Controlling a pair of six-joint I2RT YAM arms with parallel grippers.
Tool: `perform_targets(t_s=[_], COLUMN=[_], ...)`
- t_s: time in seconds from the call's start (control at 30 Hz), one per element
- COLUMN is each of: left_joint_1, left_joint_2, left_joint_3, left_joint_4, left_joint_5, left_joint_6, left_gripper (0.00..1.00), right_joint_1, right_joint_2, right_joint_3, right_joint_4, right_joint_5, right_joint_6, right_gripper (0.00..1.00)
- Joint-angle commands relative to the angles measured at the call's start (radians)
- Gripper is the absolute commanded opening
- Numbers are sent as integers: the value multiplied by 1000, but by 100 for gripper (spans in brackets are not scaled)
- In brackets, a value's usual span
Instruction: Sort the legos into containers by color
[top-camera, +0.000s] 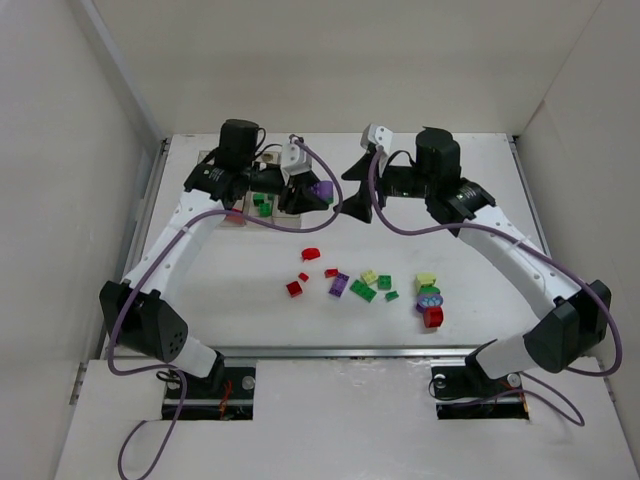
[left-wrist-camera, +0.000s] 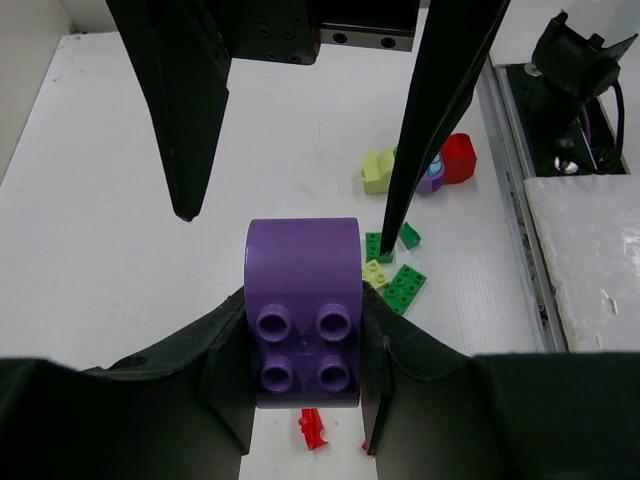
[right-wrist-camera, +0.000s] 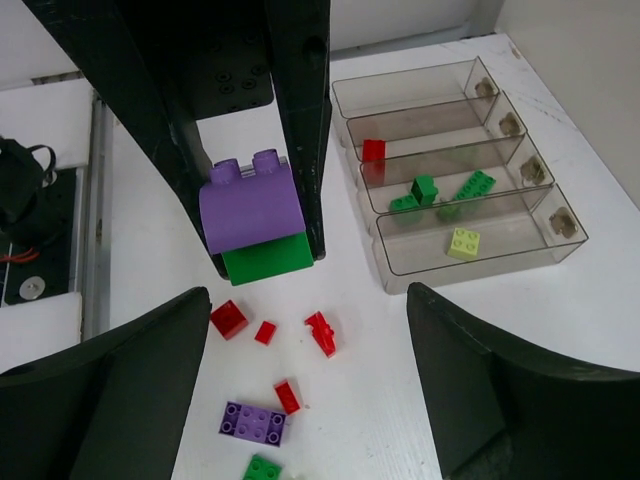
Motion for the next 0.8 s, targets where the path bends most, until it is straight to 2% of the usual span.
perform_targets(t_s=[0.0, 0.03, 0.1, 0.3, 0.47, 0.6, 0.77], left_joint_1=[-7, -7, -17, -37, -55, -55, -55], left_joint_2=[-32, -32, -32, -32, -32, -32, -32], left_joint_3=[25, 25, 25, 36, 36, 36, 45], left_joint_4=[-28, -28, -28, -37, -48, -48, -48], left_joint_5=[51, 51, 51, 51, 51, 51, 51], left_joint_6=[25, 25, 25, 25, 34, 43, 52], left_gripper=[0, 0, 0, 0, 0, 0, 0], right_joint_1=[5, 5, 5, 25, 25, 34, 34], right_joint_2=[-5, -14, -14, -14, 7, 18, 38], right_joint_3=[25, 25, 25, 25, 45, 54, 78], right_joint_4=[26, 26, 26, 26, 26, 26, -12], right_joint_5=[-47, -56, -67, -67, -76, -96, -151], right_joint_6=[-1, -1, -1, -1, -1, -1, -1], right_gripper=[85, 80, 77, 76, 70, 60, 41])
